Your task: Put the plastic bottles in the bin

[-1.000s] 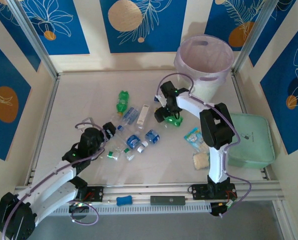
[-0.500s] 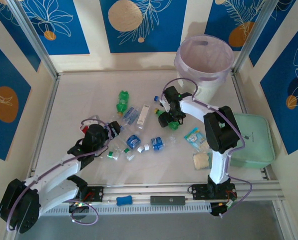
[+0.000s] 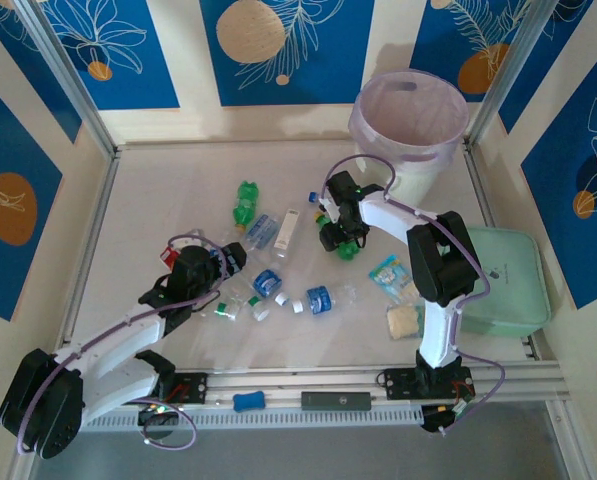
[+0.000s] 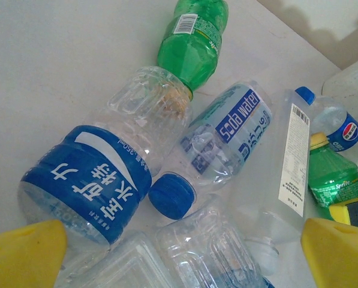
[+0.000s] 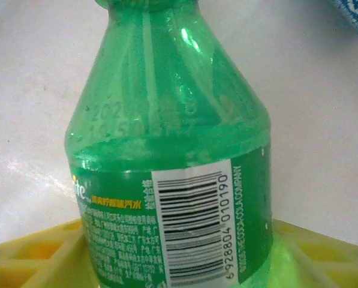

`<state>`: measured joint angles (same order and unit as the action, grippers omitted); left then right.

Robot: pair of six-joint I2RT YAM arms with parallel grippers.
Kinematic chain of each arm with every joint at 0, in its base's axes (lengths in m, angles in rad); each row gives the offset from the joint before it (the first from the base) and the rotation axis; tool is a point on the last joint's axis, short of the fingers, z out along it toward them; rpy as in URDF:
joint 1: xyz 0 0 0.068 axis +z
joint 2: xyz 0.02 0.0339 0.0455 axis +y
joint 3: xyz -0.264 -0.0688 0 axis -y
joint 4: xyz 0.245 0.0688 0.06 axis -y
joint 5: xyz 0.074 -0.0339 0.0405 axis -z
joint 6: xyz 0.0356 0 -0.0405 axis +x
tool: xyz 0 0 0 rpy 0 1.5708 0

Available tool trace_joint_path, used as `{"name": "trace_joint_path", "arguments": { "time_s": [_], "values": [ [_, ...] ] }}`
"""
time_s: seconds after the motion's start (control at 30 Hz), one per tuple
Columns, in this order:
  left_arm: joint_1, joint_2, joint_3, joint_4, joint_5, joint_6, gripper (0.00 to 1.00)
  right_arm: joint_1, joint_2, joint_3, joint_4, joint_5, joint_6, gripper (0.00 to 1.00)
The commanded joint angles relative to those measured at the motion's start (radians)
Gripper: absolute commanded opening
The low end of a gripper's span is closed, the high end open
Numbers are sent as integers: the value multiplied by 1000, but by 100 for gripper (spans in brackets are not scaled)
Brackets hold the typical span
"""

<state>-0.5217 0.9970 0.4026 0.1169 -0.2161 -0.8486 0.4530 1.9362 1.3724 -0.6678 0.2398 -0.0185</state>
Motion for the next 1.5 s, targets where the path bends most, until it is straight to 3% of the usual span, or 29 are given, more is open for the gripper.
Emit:
{"name": "trace_joint_path", "arguments": {
  "time_s": [0.0, 0.27, 0.67, 1.0, 1.2, 1.47],
  "values": [
    [11, -6, 19, 12, 11, -9, 100, 14, 22, 14, 5, -1, -5, 60],
    [11, -22, 10, 10, 4, -10, 100, 23, -33, 7, 40, -20, -10, 50],
    [11, -54, -17, 8, -8, -11, 100, -6, -266, 19, 149, -254, 87, 47],
    [11, -83, -22, -10, -17, 12, 100, -111, -484, 64, 323, -381, 256, 46],
    [11, -80, -15, -10, -6, 31, 100, -144, -560, 98, 388, -261, 193, 45],
    [12, -63, 4, -13, 17, 54, 100, -231, -551, 198, 415, -103, 132, 45]
  ]
}}
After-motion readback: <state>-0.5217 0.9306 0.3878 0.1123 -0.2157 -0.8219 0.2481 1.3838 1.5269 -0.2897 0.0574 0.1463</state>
